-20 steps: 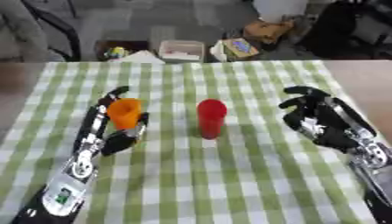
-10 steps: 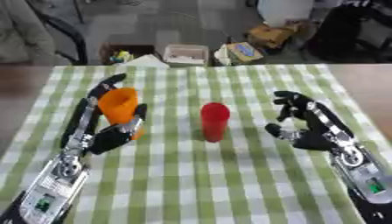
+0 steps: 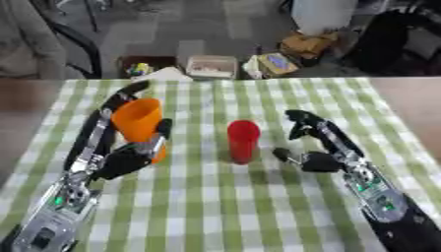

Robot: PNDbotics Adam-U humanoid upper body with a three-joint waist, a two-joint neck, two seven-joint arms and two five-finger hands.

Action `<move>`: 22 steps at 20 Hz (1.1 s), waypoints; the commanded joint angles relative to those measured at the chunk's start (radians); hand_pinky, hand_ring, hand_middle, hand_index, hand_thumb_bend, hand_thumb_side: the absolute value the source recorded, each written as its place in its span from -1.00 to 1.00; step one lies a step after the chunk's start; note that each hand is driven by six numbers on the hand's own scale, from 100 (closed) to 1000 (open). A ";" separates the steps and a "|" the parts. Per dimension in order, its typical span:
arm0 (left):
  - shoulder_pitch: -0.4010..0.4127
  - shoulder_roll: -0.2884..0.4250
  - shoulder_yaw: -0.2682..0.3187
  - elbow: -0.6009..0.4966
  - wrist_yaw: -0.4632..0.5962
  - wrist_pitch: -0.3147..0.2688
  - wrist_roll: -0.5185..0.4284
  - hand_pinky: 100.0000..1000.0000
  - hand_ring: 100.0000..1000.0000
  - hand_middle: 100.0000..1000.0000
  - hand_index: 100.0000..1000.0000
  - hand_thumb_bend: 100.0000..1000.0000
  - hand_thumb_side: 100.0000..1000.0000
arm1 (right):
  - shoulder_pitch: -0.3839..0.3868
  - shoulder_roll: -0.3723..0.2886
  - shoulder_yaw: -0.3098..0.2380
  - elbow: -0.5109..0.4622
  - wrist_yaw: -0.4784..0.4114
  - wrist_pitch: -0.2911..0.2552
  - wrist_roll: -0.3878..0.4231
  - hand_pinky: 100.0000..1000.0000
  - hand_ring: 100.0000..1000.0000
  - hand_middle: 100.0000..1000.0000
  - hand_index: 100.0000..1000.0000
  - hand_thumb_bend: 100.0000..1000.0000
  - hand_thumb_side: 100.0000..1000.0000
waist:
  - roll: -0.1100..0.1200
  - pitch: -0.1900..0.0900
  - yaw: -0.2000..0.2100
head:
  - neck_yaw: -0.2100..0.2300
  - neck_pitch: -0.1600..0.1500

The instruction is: Pour the contents of one cup into another cup.

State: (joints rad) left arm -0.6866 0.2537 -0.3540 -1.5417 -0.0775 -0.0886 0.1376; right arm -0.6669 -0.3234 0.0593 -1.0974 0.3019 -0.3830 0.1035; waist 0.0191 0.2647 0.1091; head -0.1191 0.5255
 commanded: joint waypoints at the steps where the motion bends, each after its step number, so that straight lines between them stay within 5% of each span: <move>1: -0.012 -0.002 -0.007 -0.034 0.012 0.003 -0.012 -0.42 -0.24 -0.20 0.76 -1.00 -0.54 | -0.030 0.005 -0.003 0.023 0.044 -0.015 -0.017 0.32 0.82 -0.17 0.79 0.08 -0.34 | 0.001 -0.023 0.006 | -0.004 -0.010; 22: -0.016 -0.025 -0.032 -0.052 0.024 0.015 -0.034 -0.42 -0.23 -0.20 0.76 -1.00 -0.52 | -0.078 0.050 -0.011 0.107 0.189 -0.047 -0.110 0.40 0.86 -0.14 0.81 0.10 -0.36 | 0.003 -0.027 0.042 | -0.009 -0.012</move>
State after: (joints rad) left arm -0.6865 0.2260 -0.3856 -1.5755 -0.0548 -0.0723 0.1074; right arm -0.7225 -0.2660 0.0554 -0.9843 0.4782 -0.4277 0.0025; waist 0.0220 0.2602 0.1498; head -0.1256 0.5253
